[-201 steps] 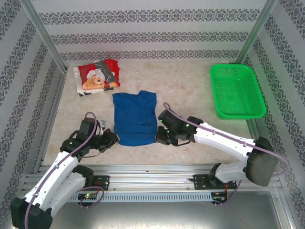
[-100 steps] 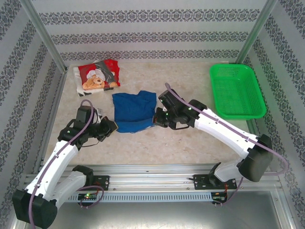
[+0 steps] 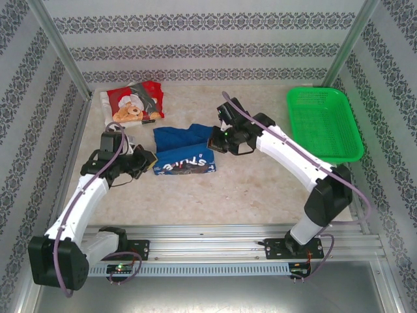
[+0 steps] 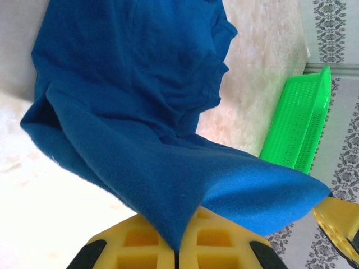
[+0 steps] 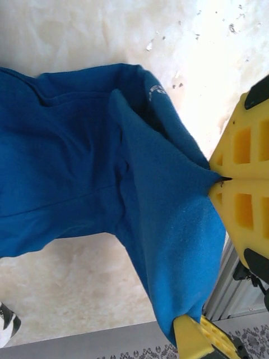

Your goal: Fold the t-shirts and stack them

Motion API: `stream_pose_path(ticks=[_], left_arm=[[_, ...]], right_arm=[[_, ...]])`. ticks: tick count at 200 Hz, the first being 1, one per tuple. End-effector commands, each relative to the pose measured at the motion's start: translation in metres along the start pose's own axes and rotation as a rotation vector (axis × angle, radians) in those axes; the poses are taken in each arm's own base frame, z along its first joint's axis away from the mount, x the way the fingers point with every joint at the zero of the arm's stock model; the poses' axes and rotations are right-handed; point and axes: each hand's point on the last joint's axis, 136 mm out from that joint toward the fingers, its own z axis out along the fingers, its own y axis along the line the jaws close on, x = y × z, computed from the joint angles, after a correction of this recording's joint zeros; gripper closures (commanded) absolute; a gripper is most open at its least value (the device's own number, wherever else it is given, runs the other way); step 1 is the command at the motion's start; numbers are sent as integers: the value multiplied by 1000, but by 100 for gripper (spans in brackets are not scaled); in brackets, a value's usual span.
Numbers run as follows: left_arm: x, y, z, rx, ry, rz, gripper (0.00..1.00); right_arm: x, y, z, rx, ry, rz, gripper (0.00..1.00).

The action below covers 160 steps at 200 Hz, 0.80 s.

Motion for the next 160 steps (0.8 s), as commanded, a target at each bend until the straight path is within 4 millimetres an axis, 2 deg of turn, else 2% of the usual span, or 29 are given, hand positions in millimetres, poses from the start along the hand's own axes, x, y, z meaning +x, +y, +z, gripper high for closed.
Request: stream_pose_path(ticks=[1,103,160], left_arm=[[-26,-20,-2,61,-52,59,100],[-95,-8,52,26,-45,35,100],[-127,5,97,6,3,24,100]], right_arm=[[-18,-1,5,4,8,-28,100],[-94,-26,56,35,31,11,100],[-125,-41,88,36,51,53,100]])
